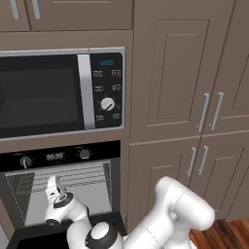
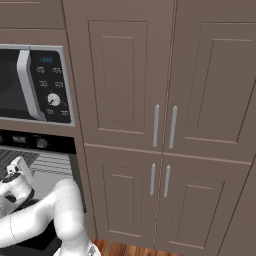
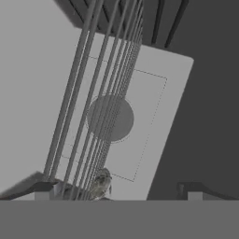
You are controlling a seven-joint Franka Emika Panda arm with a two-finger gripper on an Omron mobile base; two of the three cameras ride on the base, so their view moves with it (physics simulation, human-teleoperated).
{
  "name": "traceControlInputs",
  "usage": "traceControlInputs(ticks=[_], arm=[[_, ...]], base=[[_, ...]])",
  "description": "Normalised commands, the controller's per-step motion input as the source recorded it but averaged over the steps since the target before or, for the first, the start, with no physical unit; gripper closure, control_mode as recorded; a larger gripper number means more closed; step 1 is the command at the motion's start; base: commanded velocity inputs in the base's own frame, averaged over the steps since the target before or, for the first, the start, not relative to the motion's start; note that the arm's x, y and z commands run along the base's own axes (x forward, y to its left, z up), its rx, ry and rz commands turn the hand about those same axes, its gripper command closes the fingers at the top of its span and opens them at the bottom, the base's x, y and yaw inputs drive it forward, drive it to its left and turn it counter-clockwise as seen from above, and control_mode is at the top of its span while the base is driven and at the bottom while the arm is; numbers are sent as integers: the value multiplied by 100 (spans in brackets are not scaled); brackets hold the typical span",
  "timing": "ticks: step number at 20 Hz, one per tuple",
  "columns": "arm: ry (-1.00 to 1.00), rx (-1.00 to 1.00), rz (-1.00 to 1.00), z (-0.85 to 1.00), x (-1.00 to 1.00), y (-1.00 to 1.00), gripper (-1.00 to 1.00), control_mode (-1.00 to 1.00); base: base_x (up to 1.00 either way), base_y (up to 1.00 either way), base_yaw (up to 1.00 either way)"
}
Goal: Take the fish from the oven and place it on the plate on the counter.
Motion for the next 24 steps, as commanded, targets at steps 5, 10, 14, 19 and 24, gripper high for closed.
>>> traceControlInputs(ticks=[5,10,14,19,24], arm=[[-9,0,-7,-55,56,0,-100,-100],[-9,0,-7,-57,48,0,-100,-100],[-6,0,-3,-75,8,0,-100,-100],[-4,0,-2,-99,-12,0,-100,-100],[-9,0,-2,-79,-52,7,-100,-100]], base=[[0,0,0],[0,0,0],[0,0,0],[0,0,0],[0,0,0]])
